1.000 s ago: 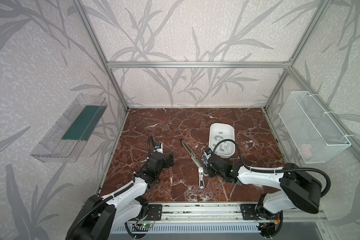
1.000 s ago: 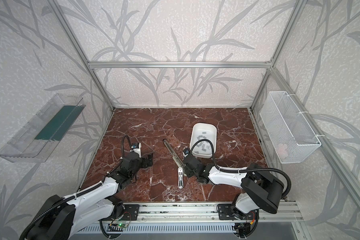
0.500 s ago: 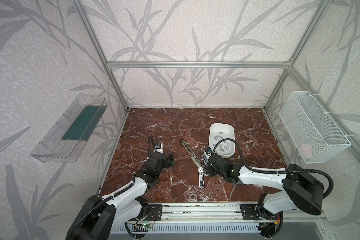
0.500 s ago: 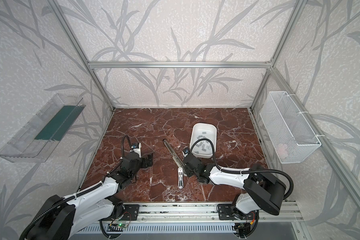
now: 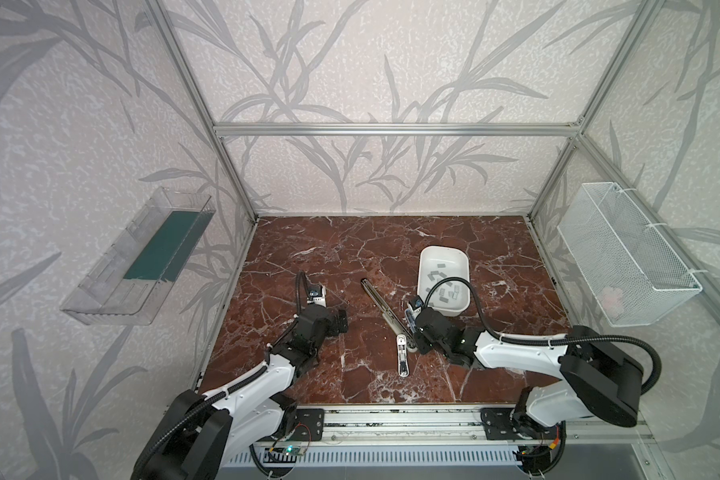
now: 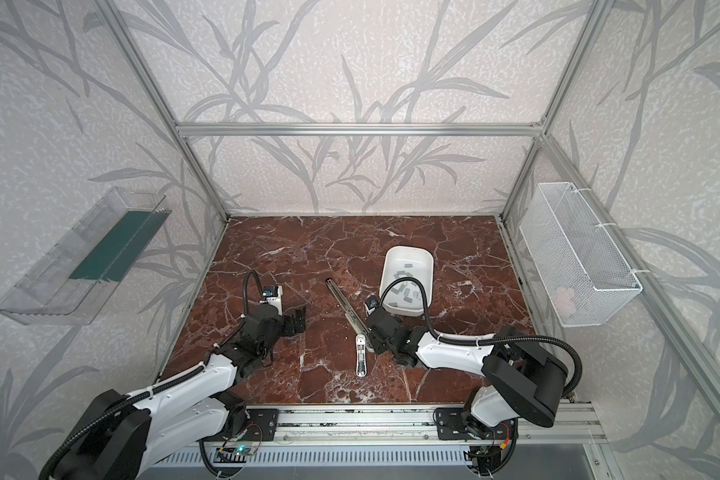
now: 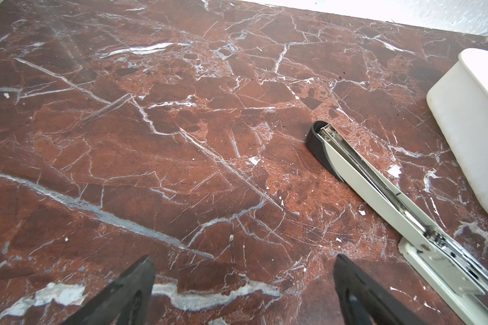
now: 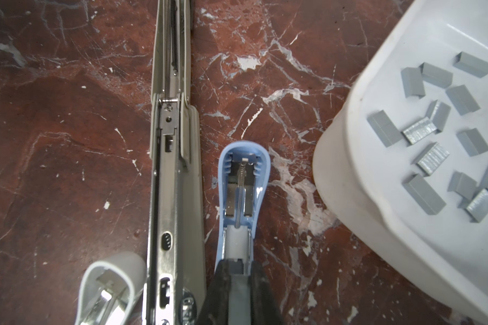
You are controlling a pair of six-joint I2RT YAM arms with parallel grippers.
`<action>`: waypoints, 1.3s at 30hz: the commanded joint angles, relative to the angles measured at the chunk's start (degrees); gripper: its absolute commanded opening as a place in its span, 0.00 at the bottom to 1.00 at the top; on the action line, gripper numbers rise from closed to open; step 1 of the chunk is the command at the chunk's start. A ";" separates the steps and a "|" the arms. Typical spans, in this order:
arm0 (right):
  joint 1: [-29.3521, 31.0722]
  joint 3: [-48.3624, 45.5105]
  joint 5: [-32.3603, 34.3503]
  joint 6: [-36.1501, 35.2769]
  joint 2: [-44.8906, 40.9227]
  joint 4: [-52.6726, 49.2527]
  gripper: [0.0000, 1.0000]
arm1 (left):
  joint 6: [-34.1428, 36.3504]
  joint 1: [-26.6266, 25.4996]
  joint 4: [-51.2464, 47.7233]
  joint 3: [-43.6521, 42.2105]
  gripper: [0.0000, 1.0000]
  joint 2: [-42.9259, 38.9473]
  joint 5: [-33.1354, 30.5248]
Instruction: Load the staples into the stapler
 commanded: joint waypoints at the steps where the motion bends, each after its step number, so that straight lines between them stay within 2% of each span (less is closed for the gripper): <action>1: 0.19 1.81 0.67 -0.18 0.57 0.28 0.00 | -0.38 0.38 0.23 1.26 0.99 0.17 -0.09; 39: 0.41 1.95 0.17 -0.66 0.59 0.51 0.00 | -0.37 0.36 0.23 1.51 0.99 0.42 0.00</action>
